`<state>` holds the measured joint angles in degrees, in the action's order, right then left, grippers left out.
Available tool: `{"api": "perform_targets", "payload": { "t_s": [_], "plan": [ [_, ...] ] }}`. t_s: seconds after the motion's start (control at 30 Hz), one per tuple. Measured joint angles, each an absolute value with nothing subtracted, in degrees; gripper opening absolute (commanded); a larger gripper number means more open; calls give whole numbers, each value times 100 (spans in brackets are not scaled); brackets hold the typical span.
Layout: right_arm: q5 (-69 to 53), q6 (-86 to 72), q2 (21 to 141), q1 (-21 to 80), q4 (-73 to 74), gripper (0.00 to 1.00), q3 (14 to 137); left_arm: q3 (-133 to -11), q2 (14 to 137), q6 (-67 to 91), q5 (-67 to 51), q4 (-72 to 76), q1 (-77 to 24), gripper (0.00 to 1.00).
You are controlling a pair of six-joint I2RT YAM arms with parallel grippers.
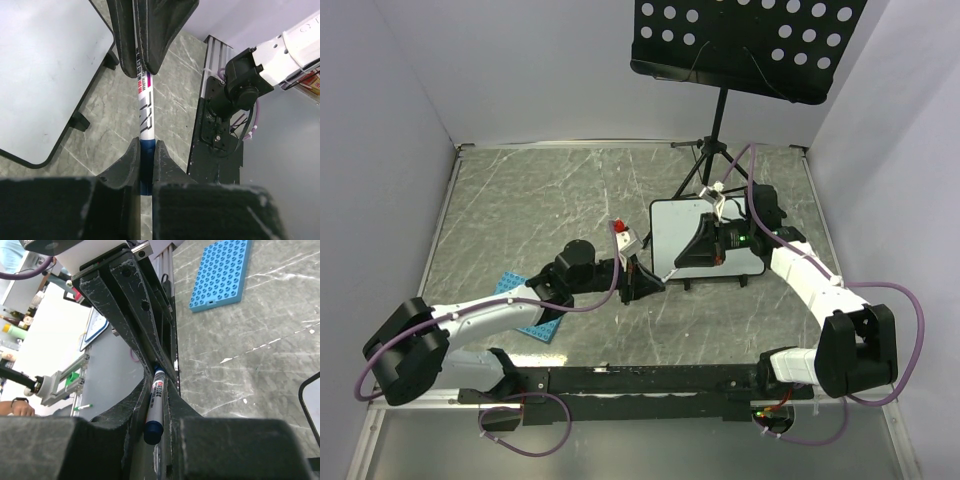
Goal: Write a sentence on the whiteboard
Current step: Open the pen cap from the whiteboard marker, then place the pen cap at the center of the board.
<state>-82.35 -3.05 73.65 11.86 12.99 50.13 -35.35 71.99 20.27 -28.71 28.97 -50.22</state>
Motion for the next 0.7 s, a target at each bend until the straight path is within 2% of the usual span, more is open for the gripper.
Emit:
{"api": "perform_targets", "payload": {
  "t_s": [0.3,0.5,0.7],
  "plan": [
    [-8291,-526,7336,1135,1223,0,4884,-3317,6816,2078,-2884,2711,-4995,1],
    [-8283,-790,7133,443,895,0,4842,-2696,6318,2327,-3035,1824,-5022,1],
    [-8195,-805,7063,397,814,0,4842,-2453,5767,2923,-2294,1509,-4899,1]
  ]
}}
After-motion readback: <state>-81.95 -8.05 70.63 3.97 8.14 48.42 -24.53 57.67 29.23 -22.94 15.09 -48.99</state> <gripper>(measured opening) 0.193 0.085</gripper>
